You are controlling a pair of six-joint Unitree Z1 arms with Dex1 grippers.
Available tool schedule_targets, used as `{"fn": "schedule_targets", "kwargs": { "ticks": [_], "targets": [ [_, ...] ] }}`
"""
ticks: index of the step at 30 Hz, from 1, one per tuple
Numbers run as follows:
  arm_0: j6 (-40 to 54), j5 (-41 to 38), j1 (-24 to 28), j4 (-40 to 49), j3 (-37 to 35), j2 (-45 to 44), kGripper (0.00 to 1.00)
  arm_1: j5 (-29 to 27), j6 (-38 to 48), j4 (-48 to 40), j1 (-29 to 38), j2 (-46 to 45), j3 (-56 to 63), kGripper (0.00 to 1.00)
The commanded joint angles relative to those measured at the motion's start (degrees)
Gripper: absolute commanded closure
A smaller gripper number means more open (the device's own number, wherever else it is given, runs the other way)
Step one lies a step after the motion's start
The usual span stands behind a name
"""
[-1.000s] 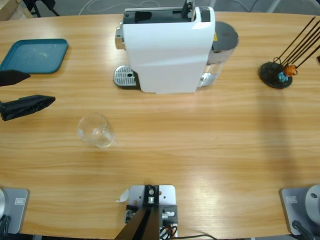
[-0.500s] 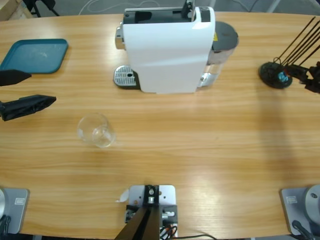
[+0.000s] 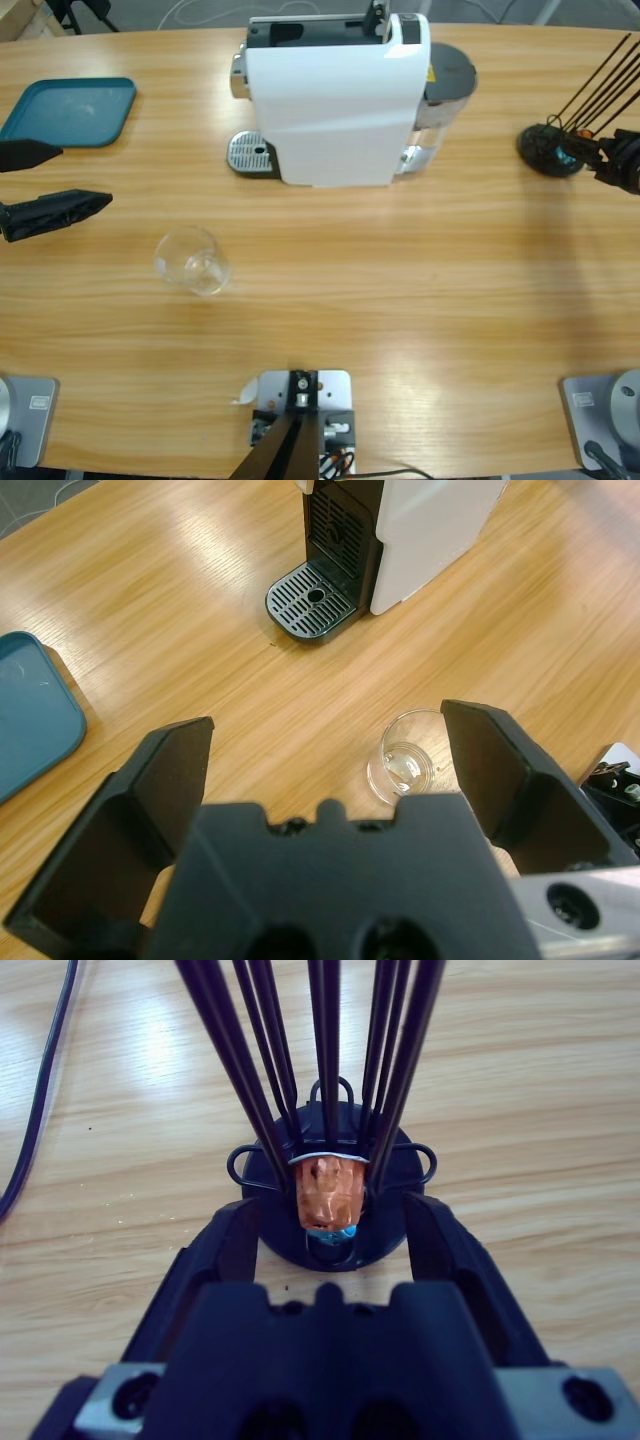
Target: Pour coffee
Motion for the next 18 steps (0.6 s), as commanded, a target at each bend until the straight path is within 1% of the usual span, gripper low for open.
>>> {"fn": "schedule_targets", "kwargs": {
  "ticks": [1,8,9,10,11,18],
  "targets": [
    [-1.03,-0.81,-0.50,-0.61,0.54,1.21,0.000,1.08,-1.19,-1.62,-1.69,2.09,1.09,0.538],
    [-1.06,-0.72,-0.50,-1.42,-0.20,1.61,0.000,1.08,-1.22,-2.02,-1.79,2.53,1.09,0.542],
    [-1.11,-0.72,-0.50,-1.52,-0.43,1.77,0.000,1.08,-1.22,-2.14,-1.79,2.53,1.09,0.581],
    [-1.11,-0.72,-0.50,-1.58,-0.73,2.00,0.000,1.08,-1.22,-2.28,-1.81,2.62,1.01,0.644],
    [-1.11,-0.72,-0.50,-1.58,-1.01,2.23,0.000,1.15,-1.22,-2.58,-1.93,2.81,0.92,0.653],
    [-1.11,-0.63,-0.50,-1.58,-1.22,2.04,0.000,1.24,-1.22,-3.90,-2.23,4.69,0.79,0.653]
  ]
}}
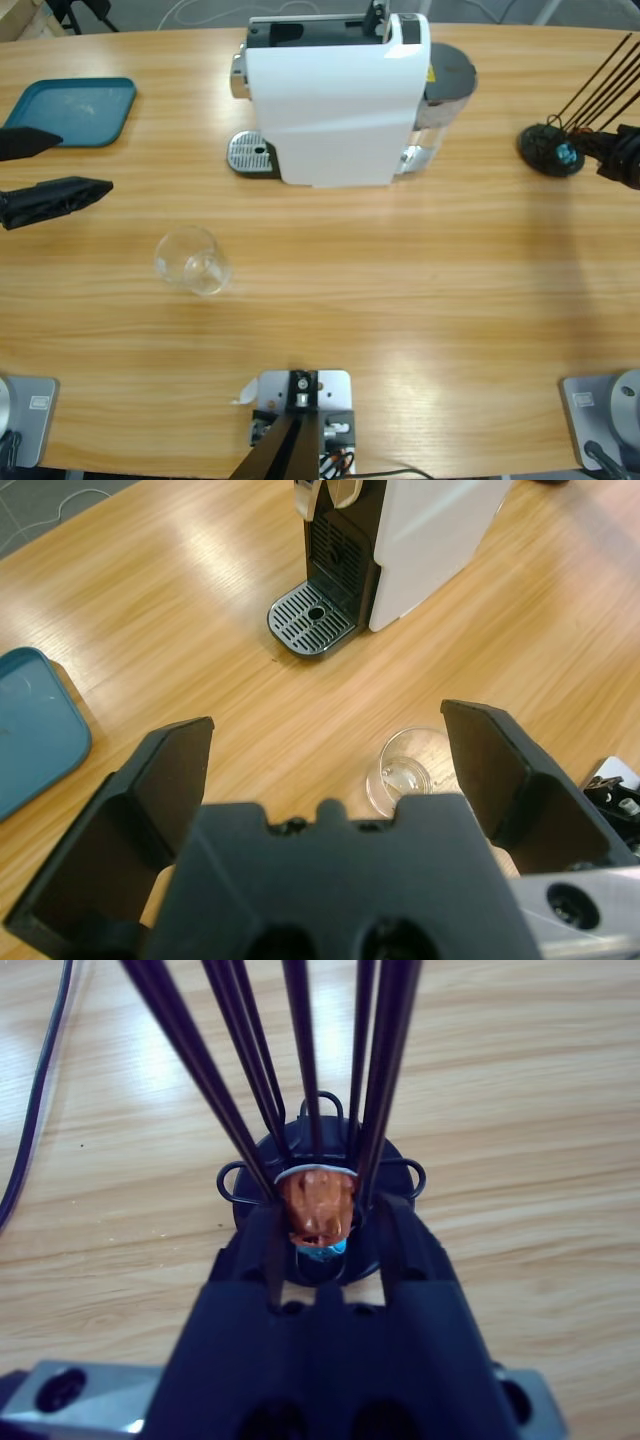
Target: Pour coffee
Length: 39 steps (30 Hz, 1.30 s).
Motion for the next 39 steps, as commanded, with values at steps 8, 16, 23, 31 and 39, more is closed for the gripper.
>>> {"fn": "schedule_targets", "kwargs": {
  "ticks": [8,16,23,31,39],
  "targets": [
    [-1.14,-0.63,-0.50,-0.65,0.42,1.06,0.000,1.24,-0.83,-1.99,-0.88,2.58,0.99,0.865],
    [-1.49,-0.72,-0.50,-0.63,0.86,0.88,0.000,1.58,-0.83,-1.90,-0.97,1.45,0.83,0.851],
    [-1.58,-0.72,-0.50,-0.56,1.05,0.83,0.000,1.88,-1.11,-1.31,-1.21,-0.69,0.55,1.000],
    [-1.58,-0.81,-0.50,-2.27,2.89,1.78,0.000,1.86,-2.28,15.76,-1.32,-11.33,-6.70,1.000],
    [-2.23,-0.89,-0.50,-2.85,5.90,-0.37,0.000,1.86,-2.23,21.93,-1.32,-15.56,-8.38,1.000]
  ]
}}
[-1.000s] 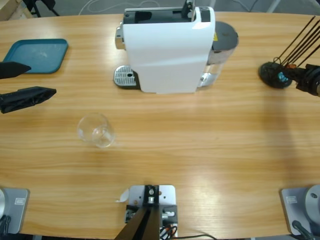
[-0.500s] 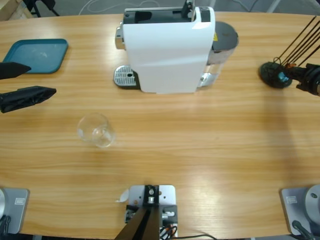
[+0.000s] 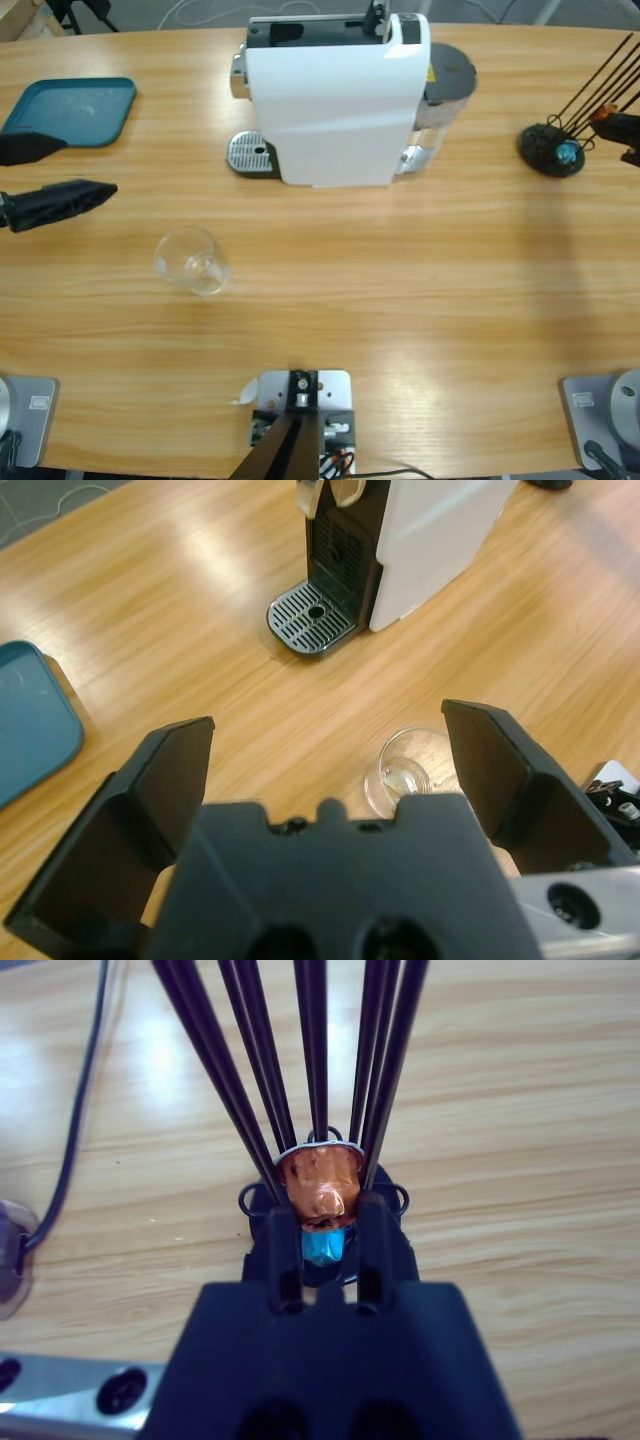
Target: Pour coffee
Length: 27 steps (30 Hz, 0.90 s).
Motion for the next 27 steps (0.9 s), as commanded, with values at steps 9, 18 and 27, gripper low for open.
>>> {"fn": "schedule_targets", "kwargs": {
  "ticks": [9,18,27],
  "targets": [
    [-1.29,-1.49,-0.50,-2.42,4.35,0.46,0.000,-0.08,-1.13,19.37,-0.64,-11.56,-11.18,1.000],
    [-1.73,-1.93,-0.50,-3.28,4.93,-0.06,0.000,-1.35,-1.40,27.07,0.15,-14.39,-19.60,1.000],
    [-1.94,-1.88,-0.50,-3.26,5.95,-1.94,0.000,0.83,-7.86,35.03,10.57,-21.83,-22.61,1.000]
  ]
}}
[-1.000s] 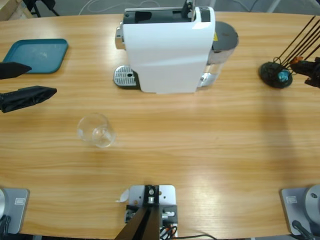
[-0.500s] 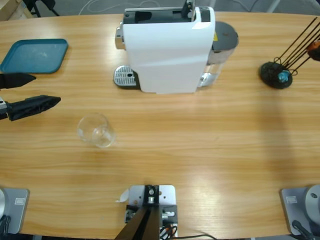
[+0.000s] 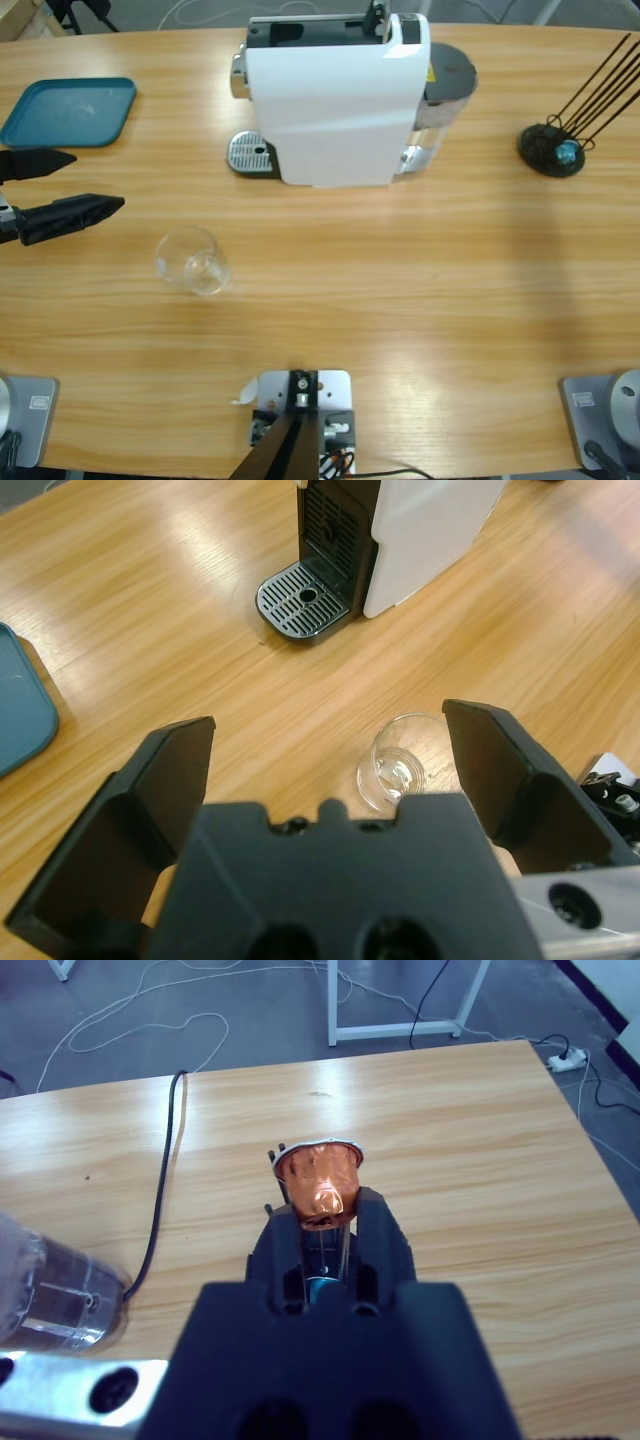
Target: Pour coffee
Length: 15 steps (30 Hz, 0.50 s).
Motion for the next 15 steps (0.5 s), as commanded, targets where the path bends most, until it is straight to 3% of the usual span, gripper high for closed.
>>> {"fn": "schedule_targets", "kwargs": {
  "ticks": [1,4,8,15],
  "targets": [
    [-0.53,-0.51,-0.50,-0.49,2.32,-2.28,0.000,3.74,-8.13,6.99,13.66,-6.38,-2.50,1.000],
    [0.70,-0.50,-0.50,0.41,0.44,-4.59,0.000,5.07,-11.91,11.70,25.63,-3.83,-6.96,1.000],
    [2.44,-0.41,-0.50,9.36,-3.11,-9.89,0.000,5.30,-15.24,17.25,39.36,3.70,-18.44,1.000],
    [2.51,1.56,-0.50,16.56,-4.20,-12.04,0.000,8.55,-18.84,27.20,51.14,16.88,-38.06,1.000]
  ]
}}
